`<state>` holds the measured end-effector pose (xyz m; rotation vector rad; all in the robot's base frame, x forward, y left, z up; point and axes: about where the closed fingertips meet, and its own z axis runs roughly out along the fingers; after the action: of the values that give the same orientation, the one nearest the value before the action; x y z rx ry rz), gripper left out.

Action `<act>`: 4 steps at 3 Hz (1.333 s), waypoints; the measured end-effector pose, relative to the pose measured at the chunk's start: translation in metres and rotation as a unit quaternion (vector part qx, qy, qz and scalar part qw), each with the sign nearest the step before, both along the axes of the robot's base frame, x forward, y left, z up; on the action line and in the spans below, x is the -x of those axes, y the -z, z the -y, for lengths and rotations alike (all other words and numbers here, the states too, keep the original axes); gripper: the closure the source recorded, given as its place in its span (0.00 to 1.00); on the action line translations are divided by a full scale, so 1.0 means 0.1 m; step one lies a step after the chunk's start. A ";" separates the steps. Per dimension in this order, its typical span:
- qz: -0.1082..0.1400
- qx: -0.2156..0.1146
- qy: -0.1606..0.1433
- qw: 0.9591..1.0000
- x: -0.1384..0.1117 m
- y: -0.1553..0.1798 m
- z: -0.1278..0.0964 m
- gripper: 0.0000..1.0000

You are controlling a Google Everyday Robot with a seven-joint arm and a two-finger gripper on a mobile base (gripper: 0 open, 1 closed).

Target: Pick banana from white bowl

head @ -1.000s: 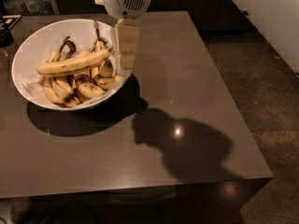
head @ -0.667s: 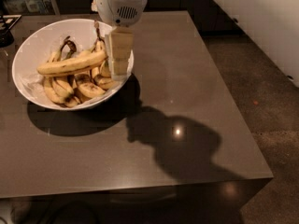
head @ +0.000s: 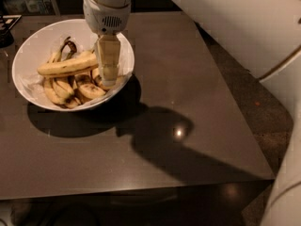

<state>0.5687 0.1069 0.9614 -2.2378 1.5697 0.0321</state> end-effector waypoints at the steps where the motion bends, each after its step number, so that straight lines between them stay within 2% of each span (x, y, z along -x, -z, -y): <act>1: -0.012 0.009 -0.003 1.000 -0.03 0.08 -0.08 0.13; 3: -0.027 0.017 -0.014 0.999 -0.09 0.19 -0.20 0.21; 4: -0.040 0.022 -0.023 0.999 -0.15 0.30 -0.27 0.30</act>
Offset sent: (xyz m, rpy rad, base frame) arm 0.0052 0.0182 -0.0205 -0.0423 0.0744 0.0249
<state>0.5836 0.1338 0.9318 -2.3328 1.5732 0.1026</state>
